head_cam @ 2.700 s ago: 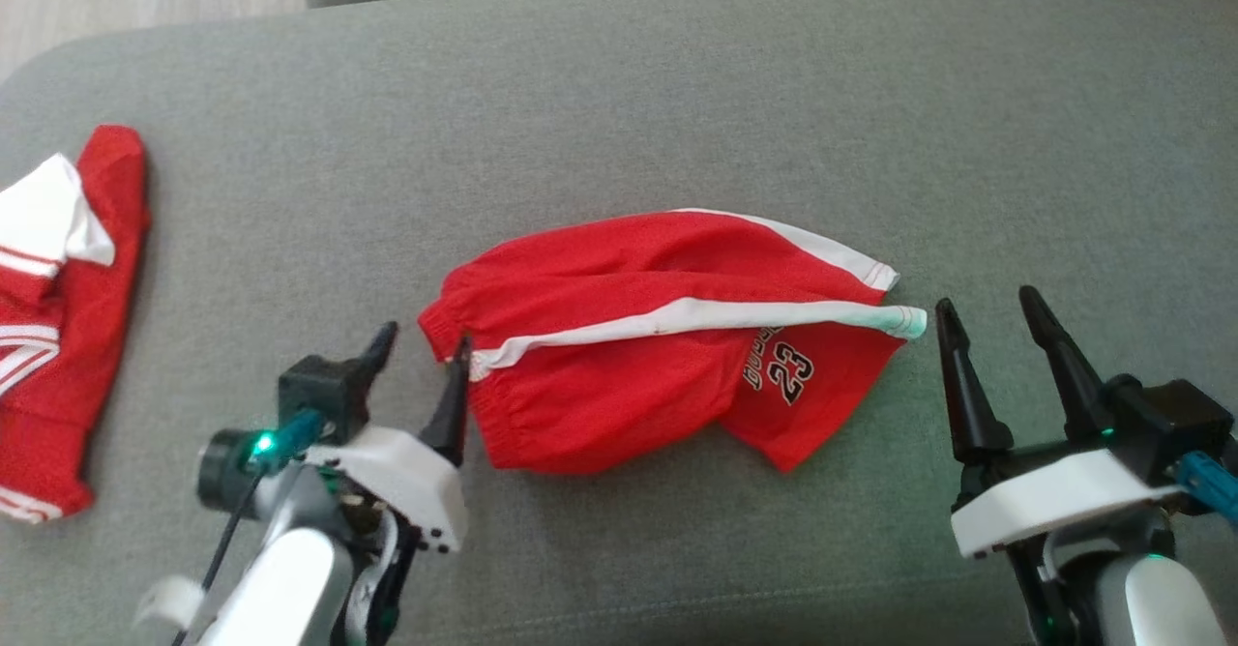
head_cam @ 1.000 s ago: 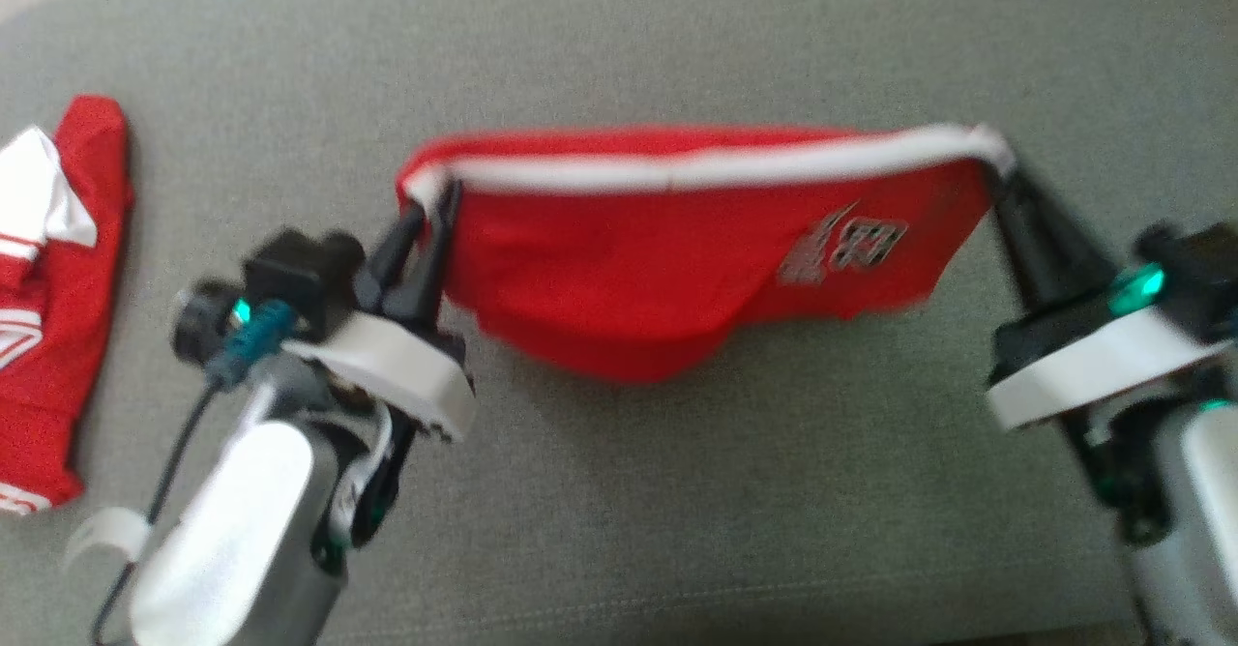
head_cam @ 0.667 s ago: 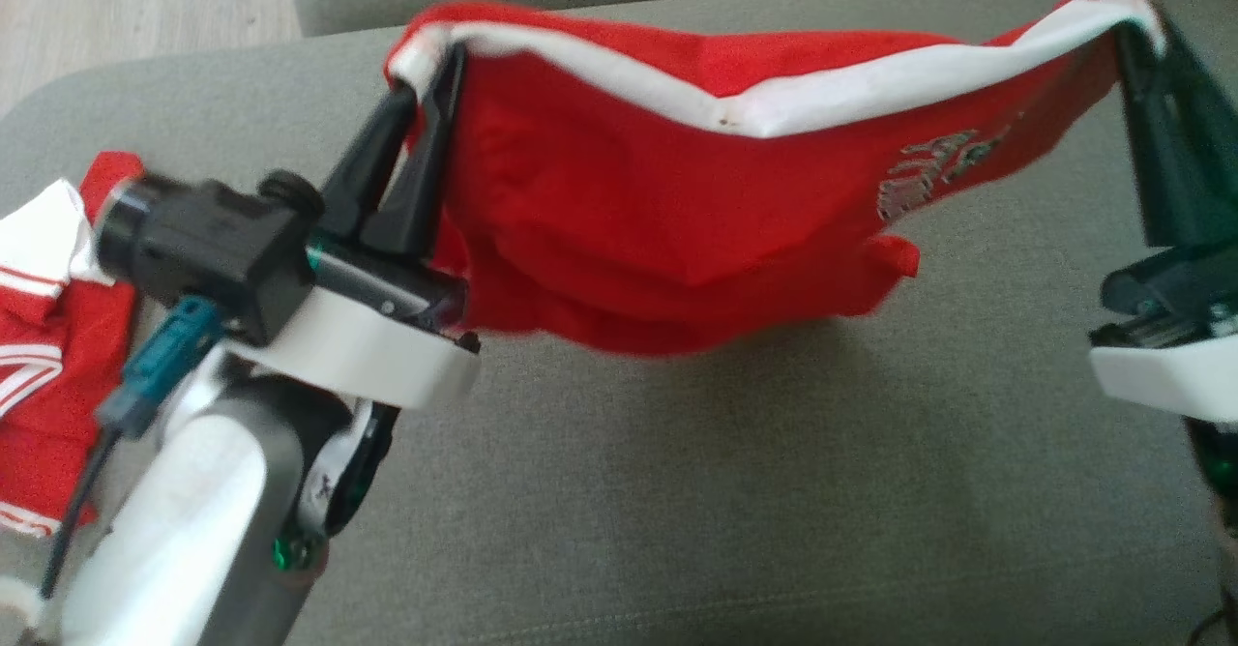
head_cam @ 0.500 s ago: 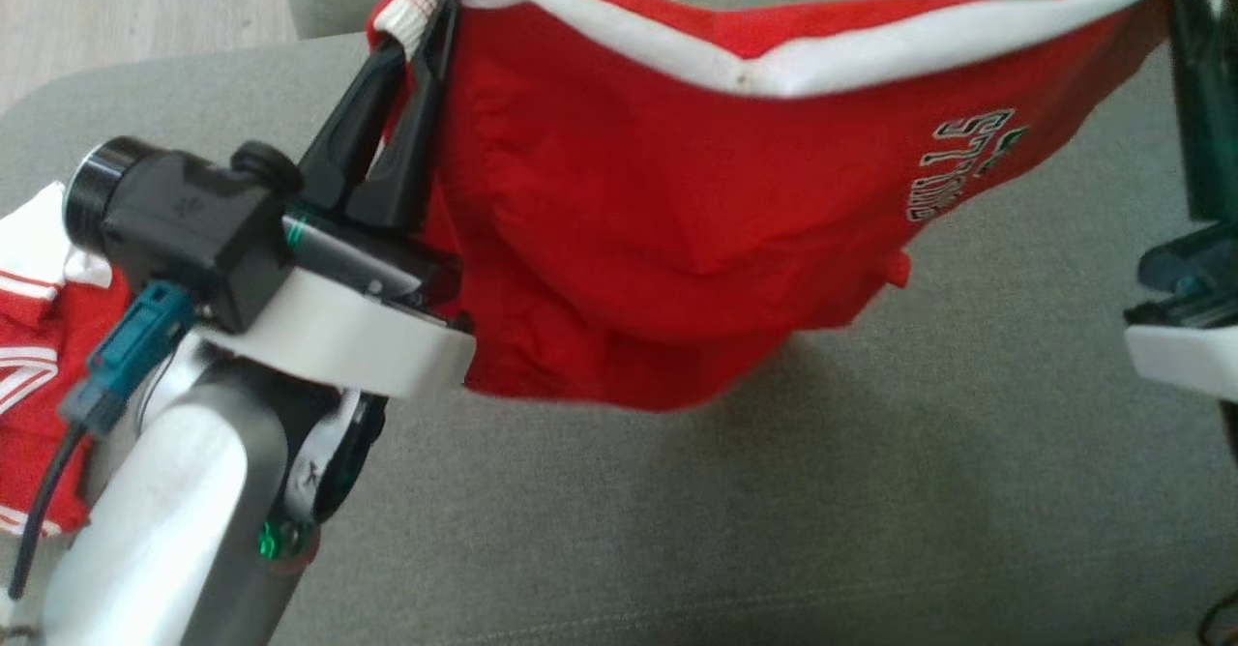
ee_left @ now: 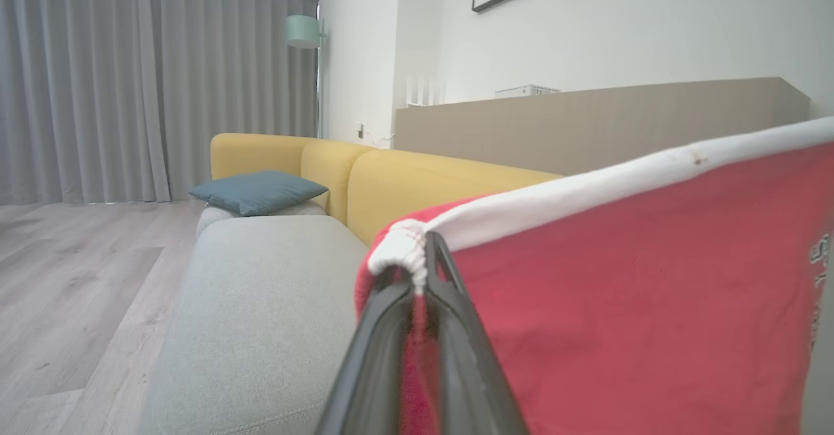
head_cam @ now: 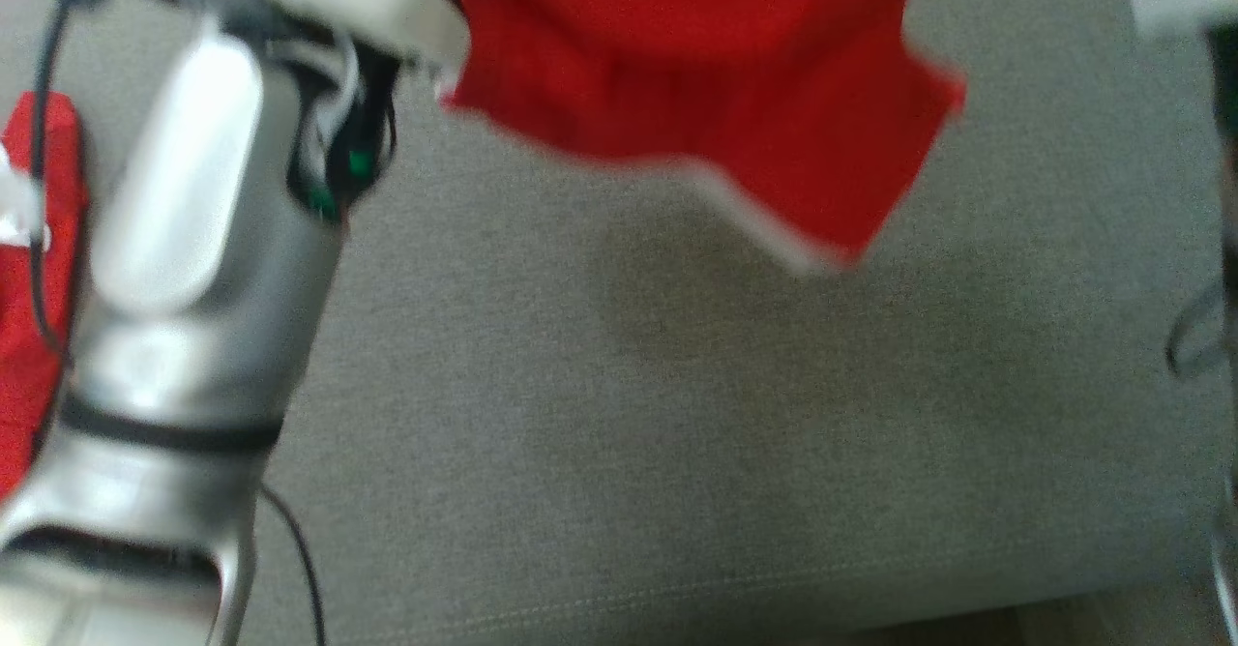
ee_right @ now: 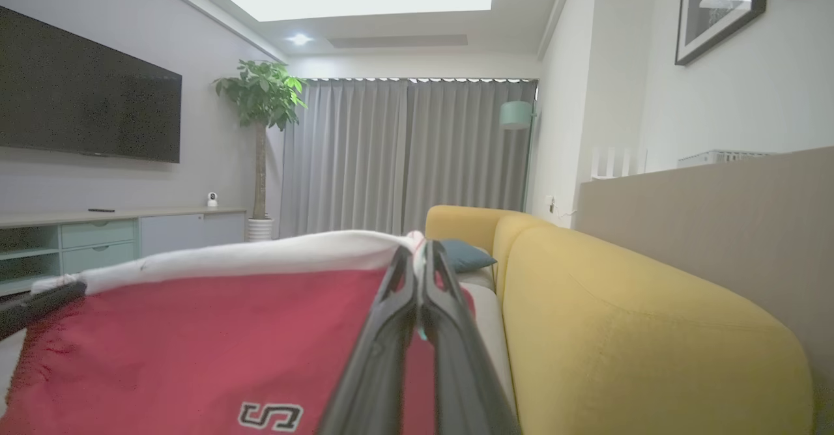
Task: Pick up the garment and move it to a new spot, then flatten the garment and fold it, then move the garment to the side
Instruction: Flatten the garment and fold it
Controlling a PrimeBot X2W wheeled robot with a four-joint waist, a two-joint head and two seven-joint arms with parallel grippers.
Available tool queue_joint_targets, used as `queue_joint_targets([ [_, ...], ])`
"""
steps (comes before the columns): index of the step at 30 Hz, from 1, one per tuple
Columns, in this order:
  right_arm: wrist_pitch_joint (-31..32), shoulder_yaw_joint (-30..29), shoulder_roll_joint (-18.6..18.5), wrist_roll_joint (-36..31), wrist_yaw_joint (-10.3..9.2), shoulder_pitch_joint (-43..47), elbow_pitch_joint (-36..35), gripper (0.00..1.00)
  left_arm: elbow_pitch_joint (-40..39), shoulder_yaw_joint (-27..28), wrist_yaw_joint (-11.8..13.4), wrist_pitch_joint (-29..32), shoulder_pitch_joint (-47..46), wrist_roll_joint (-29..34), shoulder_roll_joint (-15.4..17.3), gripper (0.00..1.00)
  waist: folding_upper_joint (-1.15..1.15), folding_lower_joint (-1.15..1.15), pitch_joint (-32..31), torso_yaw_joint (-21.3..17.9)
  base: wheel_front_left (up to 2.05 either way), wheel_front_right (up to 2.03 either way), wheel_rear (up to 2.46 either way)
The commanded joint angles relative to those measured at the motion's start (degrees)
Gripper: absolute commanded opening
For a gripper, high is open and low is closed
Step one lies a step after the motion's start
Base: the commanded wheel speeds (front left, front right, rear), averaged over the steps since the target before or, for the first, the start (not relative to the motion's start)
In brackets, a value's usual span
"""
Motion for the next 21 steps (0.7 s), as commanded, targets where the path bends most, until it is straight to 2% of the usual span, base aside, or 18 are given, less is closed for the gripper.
queue_joint_targets([
  [1, -1.3, 1.2, 0.9, 0.2, 0.22, -3.3, 0.2, 0.00, 0.6, 2.5, -0.5, -1.5, -3.6, -0.4, 1.1, 0.00, 0.00, 0.00, 0.6, -0.4, 0.00, 0.00, 0.00],
  [5, -6.8, 5.0, 3.8, 0.8, 0.22, -13.2, 13.5, 0.00, 13.8, 4.1, -2.5, -8.3, -11.7, -0.3, -0.7, 0.00, 0.00, 0.00, 1.2, -1.1, 0.00, 0.00, 0.00],
  [10, -13.6, 9.9, 7.6, 2.2, 0.22, -20.1, 28.3, 0.00, 23.7, 6.0, -4.3, -9.8, -16.6, 1.5, -2.0, 0.00, 0.00, 0.00, 3.1, -2.0, 0.00, 0.00, 0.00],
  [16, -17.6, 17.6, 12.0, 6.8, 0.22, -18.2, 43.9, 0.00, 33.1, 9.0, -5.3, -9.8, -11.3, 1.8, -4.0, 0.00, 0.00, 0.00, 5.7, -2.4, 0.00, 0.00, 0.00],
  [21, -19.4, 23.0, 13.1, 11.6, 0.22, -13.3, 50.6, 0.00, 37.4, 9.4, -6.3, -9.8, -6.8, 0.9, -5.0, 0.00, 0.00, 0.00, 7.7, -1.7, 0.00, 0.00, 0.00],
])
